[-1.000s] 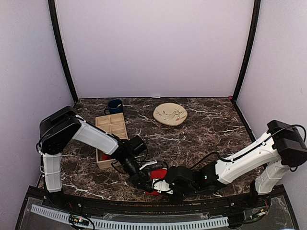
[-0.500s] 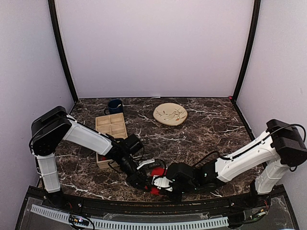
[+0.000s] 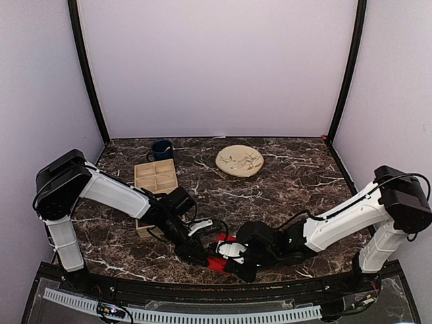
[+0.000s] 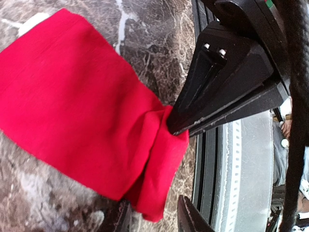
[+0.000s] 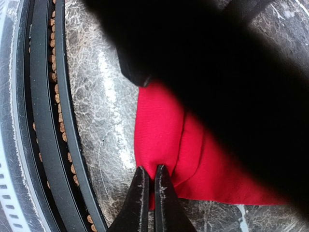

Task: Roll the socks
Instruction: Roll the sock at the center of the board.

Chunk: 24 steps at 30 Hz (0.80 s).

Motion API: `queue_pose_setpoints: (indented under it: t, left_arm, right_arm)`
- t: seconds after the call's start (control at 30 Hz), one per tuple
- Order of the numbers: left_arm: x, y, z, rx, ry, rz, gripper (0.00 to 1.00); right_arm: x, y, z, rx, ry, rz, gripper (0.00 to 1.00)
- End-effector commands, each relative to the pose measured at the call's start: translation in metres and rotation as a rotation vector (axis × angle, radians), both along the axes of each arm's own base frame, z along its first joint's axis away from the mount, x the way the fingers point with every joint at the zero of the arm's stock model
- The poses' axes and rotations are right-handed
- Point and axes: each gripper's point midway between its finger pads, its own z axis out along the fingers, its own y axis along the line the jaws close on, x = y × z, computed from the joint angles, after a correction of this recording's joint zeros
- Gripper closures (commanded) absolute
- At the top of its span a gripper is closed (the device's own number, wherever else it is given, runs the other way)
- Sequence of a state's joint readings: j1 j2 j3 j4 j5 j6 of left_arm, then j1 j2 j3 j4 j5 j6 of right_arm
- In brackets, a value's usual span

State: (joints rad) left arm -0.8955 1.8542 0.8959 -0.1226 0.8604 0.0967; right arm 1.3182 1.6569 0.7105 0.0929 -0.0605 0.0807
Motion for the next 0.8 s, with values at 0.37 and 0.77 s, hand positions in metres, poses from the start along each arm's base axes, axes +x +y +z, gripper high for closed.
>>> queue_pose_setpoints:
  t: [0.37,0.77]
  left_arm:
    - [0.016,0.01,0.019,-0.032,-0.113,0.087,0.64]
    - [0.035,0.011,0.035,-0.097,-0.283,0.158,0.63]
  right_arm:
    - [-0.004,-0.024,-0.03,-0.078,0.169,-0.042,1.0]
    - [-0.001,-0.031,-0.036,-0.05,0.361,-0.076,1.0]
